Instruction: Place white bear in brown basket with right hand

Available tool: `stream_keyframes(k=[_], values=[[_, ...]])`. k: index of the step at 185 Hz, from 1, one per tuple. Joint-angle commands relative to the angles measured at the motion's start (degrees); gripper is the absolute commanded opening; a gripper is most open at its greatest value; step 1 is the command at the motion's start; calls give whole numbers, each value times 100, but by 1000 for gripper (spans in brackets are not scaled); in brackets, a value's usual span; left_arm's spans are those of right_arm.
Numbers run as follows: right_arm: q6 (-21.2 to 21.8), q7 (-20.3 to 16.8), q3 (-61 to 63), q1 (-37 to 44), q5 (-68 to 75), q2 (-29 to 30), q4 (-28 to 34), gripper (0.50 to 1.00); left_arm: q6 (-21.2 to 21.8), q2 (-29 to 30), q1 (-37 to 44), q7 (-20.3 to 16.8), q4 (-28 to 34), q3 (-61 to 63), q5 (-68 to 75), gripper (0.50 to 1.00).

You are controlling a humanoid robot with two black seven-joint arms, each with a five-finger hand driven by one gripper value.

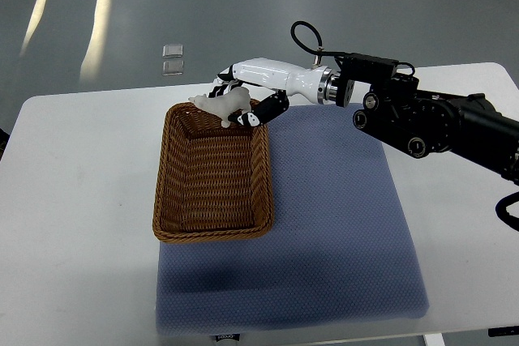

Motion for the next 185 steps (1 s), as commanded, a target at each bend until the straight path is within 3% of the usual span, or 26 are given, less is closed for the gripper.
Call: stream_keyframes(k=[1, 12, 34, 74, 116, 185], values=[[-27, -17, -176, -5, -20, 142, -61, 623, -2, 0, 1, 0, 0, 0, 0, 1000], [-53, -17, -237, -22, -20, 142, -96, 682, -2, 0, 1, 0, 0, 0, 0, 1000], [-62, -25, -220, -49, -11, 142, -105, 752, -2, 0, 1, 0, 0, 0, 0, 1000], [-80, -43, -140, -49, 77, 116, -114, 778, -2, 0, 1, 0, 0, 0, 0, 1000], [-405, -52, -26, -66, 279, 37, -167, 787, -2, 0, 1, 0, 0, 0, 0, 1000], [-203, -148, 1398, -805, 2933, 2, -1054, 789, -2, 0, -8, 0, 0, 0, 0, 1000]])
